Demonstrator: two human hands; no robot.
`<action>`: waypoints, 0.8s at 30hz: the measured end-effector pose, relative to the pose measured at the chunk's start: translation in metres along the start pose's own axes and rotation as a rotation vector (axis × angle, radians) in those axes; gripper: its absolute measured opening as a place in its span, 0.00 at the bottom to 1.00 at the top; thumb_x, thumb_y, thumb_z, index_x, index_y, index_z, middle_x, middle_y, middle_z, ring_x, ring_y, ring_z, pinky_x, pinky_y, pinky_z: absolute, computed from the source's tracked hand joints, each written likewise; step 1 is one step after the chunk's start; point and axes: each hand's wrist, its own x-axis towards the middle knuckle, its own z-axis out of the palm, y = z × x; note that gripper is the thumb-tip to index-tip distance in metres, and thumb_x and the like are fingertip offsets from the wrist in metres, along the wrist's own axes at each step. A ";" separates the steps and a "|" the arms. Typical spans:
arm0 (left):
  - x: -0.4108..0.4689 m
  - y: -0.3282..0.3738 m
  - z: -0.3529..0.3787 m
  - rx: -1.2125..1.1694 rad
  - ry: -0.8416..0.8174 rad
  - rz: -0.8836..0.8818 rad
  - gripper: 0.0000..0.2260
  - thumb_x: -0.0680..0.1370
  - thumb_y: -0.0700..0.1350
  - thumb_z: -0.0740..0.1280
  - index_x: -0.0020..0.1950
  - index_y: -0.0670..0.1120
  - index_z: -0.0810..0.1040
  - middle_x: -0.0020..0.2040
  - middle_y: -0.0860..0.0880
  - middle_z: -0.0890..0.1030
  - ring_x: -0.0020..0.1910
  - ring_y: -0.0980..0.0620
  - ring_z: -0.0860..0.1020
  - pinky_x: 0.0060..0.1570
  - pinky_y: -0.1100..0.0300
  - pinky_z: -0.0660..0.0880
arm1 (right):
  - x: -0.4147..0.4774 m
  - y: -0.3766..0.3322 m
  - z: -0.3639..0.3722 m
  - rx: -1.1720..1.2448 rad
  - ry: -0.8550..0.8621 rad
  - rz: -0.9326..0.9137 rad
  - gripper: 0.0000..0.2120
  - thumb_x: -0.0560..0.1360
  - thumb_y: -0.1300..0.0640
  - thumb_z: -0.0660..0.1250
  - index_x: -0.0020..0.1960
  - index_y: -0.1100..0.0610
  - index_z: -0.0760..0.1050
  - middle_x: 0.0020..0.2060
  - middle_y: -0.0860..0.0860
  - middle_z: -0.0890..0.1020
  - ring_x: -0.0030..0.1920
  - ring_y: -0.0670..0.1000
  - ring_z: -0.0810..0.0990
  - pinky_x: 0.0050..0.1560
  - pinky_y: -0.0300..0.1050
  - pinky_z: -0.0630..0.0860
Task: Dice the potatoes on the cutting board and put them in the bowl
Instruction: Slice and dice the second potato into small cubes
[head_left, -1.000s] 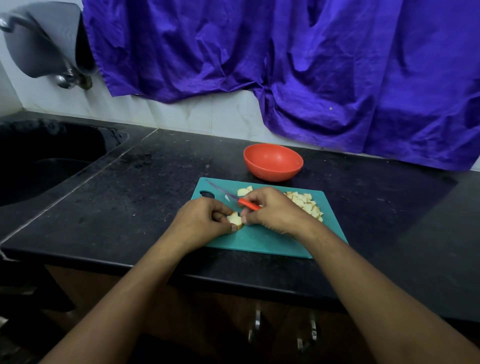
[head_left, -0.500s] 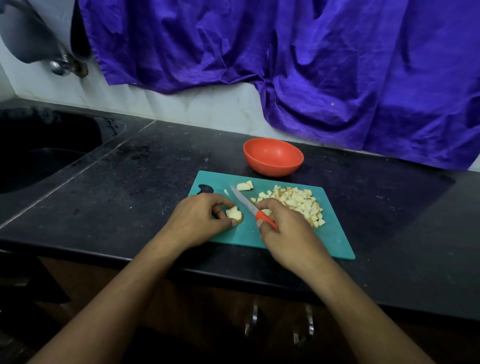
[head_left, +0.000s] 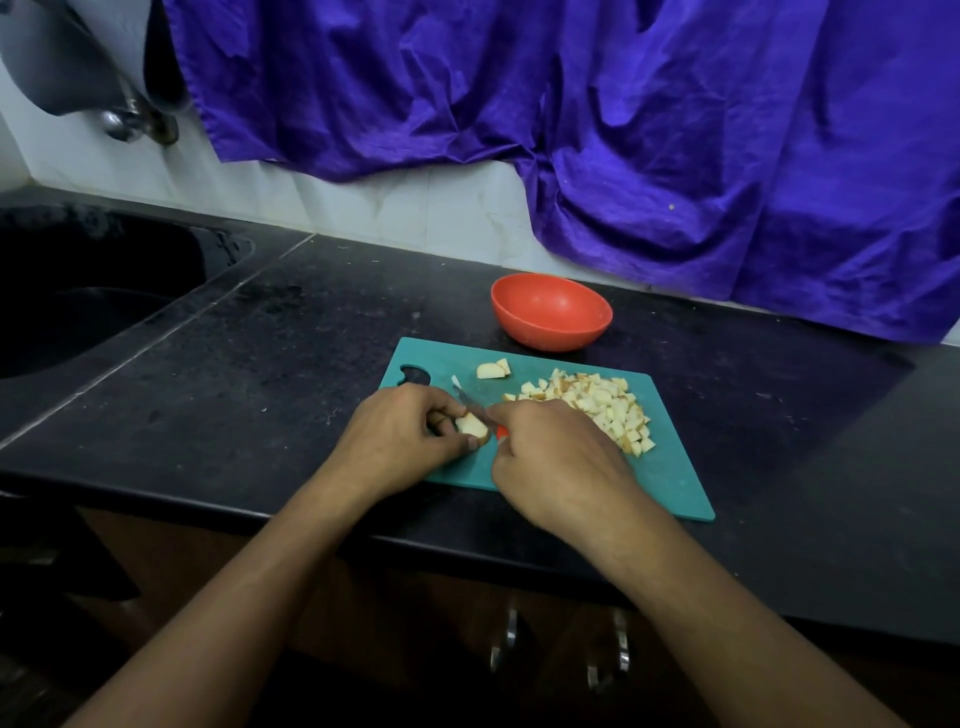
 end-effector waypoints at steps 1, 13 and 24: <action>0.000 0.000 0.000 0.002 0.004 -0.003 0.10 0.74 0.53 0.77 0.53 0.56 0.84 0.37 0.59 0.84 0.34 0.67 0.77 0.41 0.63 0.72 | 0.000 -0.002 0.001 -0.012 0.001 0.000 0.21 0.80 0.56 0.62 0.72 0.47 0.73 0.61 0.52 0.80 0.60 0.55 0.79 0.52 0.50 0.75; 0.000 -0.001 0.000 0.029 0.017 0.000 0.08 0.75 0.52 0.76 0.53 0.55 0.84 0.36 0.58 0.82 0.33 0.66 0.78 0.38 0.65 0.70 | 0.003 -0.015 0.020 -0.129 0.030 0.003 0.28 0.82 0.56 0.61 0.81 0.50 0.61 0.61 0.54 0.78 0.60 0.57 0.78 0.47 0.50 0.72; 0.001 -0.001 0.001 0.031 0.021 0.011 0.07 0.75 0.50 0.75 0.53 0.55 0.85 0.34 0.58 0.83 0.32 0.67 0.78 0.37 0.66 0.69 | -0.001 -0.016 0.030 -0.250 0.038 -0.044 0.32 0.83 0.54 0.59 0.84 0.53 0.51 0.57 0.54 0.80 0.57 0.57 0.79 0.45 0.50 0.68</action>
